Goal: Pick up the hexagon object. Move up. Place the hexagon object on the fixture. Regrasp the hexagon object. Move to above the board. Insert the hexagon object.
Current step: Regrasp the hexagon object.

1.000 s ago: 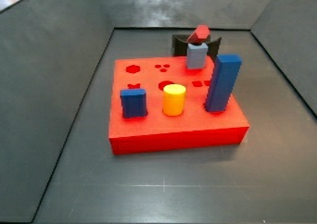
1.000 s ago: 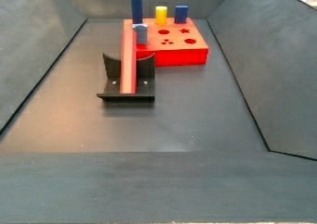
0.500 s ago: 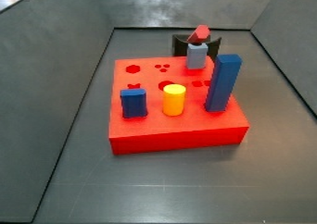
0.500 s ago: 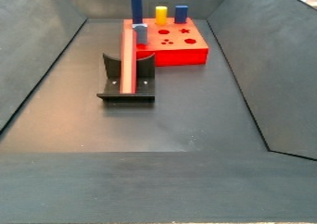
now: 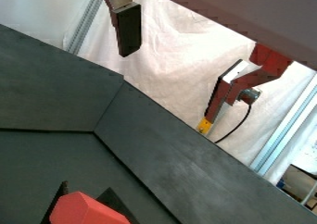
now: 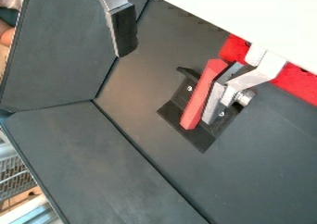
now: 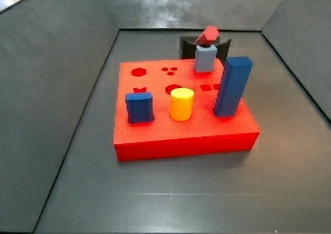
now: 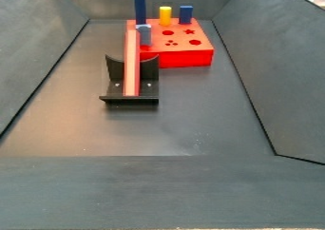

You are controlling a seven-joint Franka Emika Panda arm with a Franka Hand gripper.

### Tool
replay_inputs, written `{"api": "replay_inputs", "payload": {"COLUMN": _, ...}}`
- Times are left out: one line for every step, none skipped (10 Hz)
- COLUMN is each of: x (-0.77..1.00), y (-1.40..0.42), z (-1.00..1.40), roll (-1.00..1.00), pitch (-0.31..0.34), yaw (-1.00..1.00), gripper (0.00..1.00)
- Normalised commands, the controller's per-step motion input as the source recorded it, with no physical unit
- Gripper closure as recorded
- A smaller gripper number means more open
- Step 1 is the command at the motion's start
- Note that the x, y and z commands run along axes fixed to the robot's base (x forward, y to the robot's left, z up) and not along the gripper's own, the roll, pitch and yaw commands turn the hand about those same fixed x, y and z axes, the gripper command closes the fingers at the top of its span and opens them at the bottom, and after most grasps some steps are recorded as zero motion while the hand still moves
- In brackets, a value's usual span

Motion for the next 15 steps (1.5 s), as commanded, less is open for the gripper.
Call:
{"api": "replay_inputs", "payload": {"x": 0.03, "y": 0.04, "z": -1.0, "roll": 0.14, "pitch": 0.024, "yaw": 0.2, "gripper": 0.0}}
{"api": "replay_inputs", "payload": {"x": 0.03, "y": 0.04, "z": -1.0, "roll": 0.14, "pitch": 0.011, "yaw": 0.18, "gripper": 0.0}}
{"api": "replay_inputs", "payload": {"x": 0.05, "y": 0.04, "z": -1.0, "roll": 0.12, "pitch": -0.03, "yaw": 0.16, "gripper": 0.0}}
{"api": "replay_inputs", "payload": {"x": 0.05, "y": 0.04, "z": -1.0, "roll": 0.11, "pitch": -0.067, "yaw": 0.14, "gripper": 0.0}}
{"api": "replay_inputs", "payload": {"x": 0.07, "y": 0.04, "z": -1.0, "roll": 0.09, "pitch": -0.097, "yaw": 0.11, "gripper": 0.0}}
{"api": "replay_inputs", "payload": {"x": 0.07, "y": 0.03, "z": -1.0, "roll": 0.08, "pitch": -0.107, "yaw": 0.08, "gripper": 0.0}}
{"api": "replay_inputs", "payload": {"x": 0.08, "y": 0.03, "z": -1.0, "roll": 0.08, "pitch": -0.112, "yaw": 0.05, "gripper": 0.0}}
{"api": "replay_inputs", "payload": {"x": 0.09, "y": 0.02, "z": -1.0, "roll": 0.08, "pitch": -0.109, "yaw": 0.01, "gripper": 0.0}}
{"api": "replay_inputs", "payload": {"x": 0.1, "y": 0.02, "z": -1.0, "roll": 0.08, "pitch": -0.1, "yaw": -0.01, "gripper": 0.0}}
{"api": "replay_inputs", "payload": {"x": 0.1, "y": 0.02, "z": -1.0, "roll": 0.08, "pitch": -0.085, "yaw": -0.02, "gripper": 0.0}}
{"api": "replay_inputs", "payload": {"x": 0.1, "y": 0.01, "z": -0.81, "roll": 0.07, "pitch": -0.059, "yaw": -0.04, "gripper": 0.0}}
{"api": "replay_inputs", "payload": {"x": 0.09, "y": 0.0, "z": -0.65, "roll": 0.07, "pitch": -0.035, "yaw": -0.04, "gripper": 0.0}}
{"api": "replay_inputs", "payload": {"x": 0.08, "y": 0.0, "z": -0.49, "roll": 0.08, "pitch": -0.014, "yaw": -0.04, "gripper": 0.0}}
{"api": "replay_inputs", "payload": {"x": 0.08, "y": 0.0, "z": -0.33, "roll": 0.07, "pitch": 0.003, "yaw": -0.03, "gripper": 0.0}}
{"api": "replay_inputs", "payload": {"x": 0.0, "y": 0.0, "z": 0.0, "roll": 0.0, "pitch": 0.0, "yaw": 0.0, "gripper": 1.0}}
